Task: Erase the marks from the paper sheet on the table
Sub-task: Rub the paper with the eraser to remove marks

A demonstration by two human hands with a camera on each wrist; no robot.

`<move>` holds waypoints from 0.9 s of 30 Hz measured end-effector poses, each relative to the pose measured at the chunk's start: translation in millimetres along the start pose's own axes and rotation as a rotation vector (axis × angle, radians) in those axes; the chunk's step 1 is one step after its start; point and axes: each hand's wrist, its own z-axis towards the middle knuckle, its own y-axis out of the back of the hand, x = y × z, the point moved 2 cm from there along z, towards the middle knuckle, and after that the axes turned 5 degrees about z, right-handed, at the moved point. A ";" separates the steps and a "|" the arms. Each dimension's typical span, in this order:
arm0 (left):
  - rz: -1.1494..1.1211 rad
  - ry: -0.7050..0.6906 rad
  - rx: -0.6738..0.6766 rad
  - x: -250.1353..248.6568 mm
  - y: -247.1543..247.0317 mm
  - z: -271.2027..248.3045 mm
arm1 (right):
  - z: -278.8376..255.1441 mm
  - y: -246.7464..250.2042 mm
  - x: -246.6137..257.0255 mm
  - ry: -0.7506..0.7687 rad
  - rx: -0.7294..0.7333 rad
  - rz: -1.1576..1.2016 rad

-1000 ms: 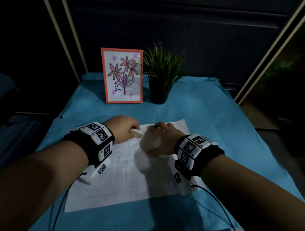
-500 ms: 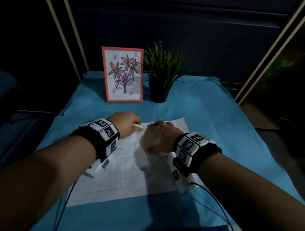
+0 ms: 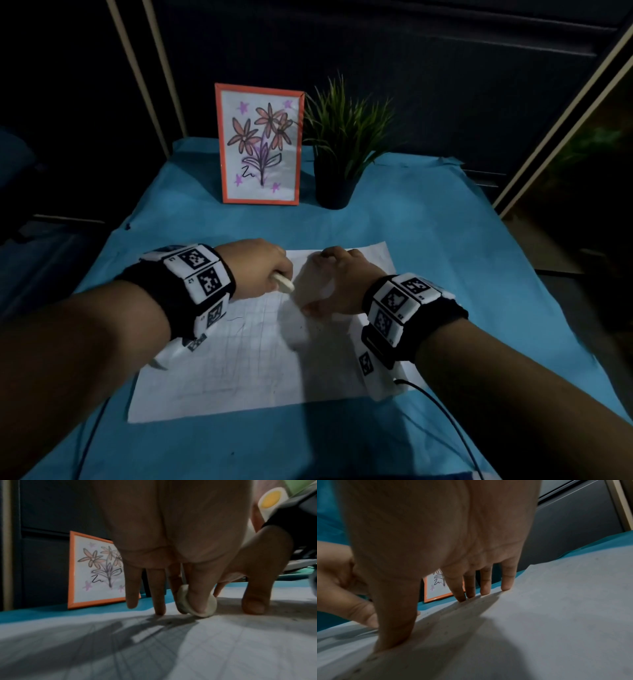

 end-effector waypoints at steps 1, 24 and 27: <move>0.009 -0.006 0.014 -0.6 0.4 -1.4 | 0.7 -0.8 -0.3 0.002 -0.002 -0.005; 0.050 -0.062 0.090 -3.5 2.9 -4.2 | -12.5 8.1 12.5 0.048 0.045 -0.135; 0.024 -0.009 -0.022 0.4 5.3 0.4 | -9.8 8.2 12.4 0.051 0.051 -0.138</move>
